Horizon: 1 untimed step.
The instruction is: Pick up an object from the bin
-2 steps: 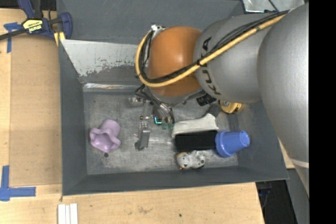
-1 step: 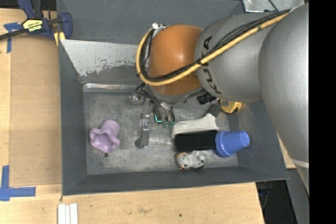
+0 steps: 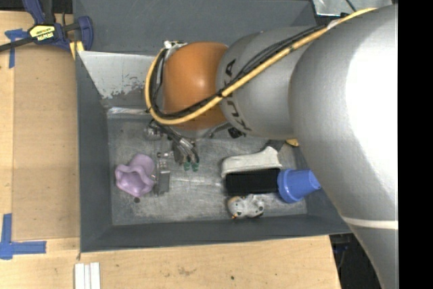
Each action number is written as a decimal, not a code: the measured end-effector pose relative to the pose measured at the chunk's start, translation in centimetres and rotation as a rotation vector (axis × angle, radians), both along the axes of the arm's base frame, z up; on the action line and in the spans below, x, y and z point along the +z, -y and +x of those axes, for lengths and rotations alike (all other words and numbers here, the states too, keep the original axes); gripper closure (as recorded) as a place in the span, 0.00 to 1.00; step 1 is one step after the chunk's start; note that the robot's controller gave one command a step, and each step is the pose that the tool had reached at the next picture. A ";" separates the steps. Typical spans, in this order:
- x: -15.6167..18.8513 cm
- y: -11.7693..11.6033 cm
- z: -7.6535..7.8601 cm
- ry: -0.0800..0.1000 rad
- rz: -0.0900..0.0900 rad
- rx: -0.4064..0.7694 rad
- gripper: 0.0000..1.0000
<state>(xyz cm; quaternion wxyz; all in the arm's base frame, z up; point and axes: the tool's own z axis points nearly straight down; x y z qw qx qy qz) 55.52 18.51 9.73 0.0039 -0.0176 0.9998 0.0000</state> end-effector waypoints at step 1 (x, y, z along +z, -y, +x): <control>-2.3 -3.1 -3.3 0.007 0.004 -0.004 1.00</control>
Offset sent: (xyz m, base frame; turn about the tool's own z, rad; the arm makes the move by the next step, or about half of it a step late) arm 0.0000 0.0000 0.0000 0.0000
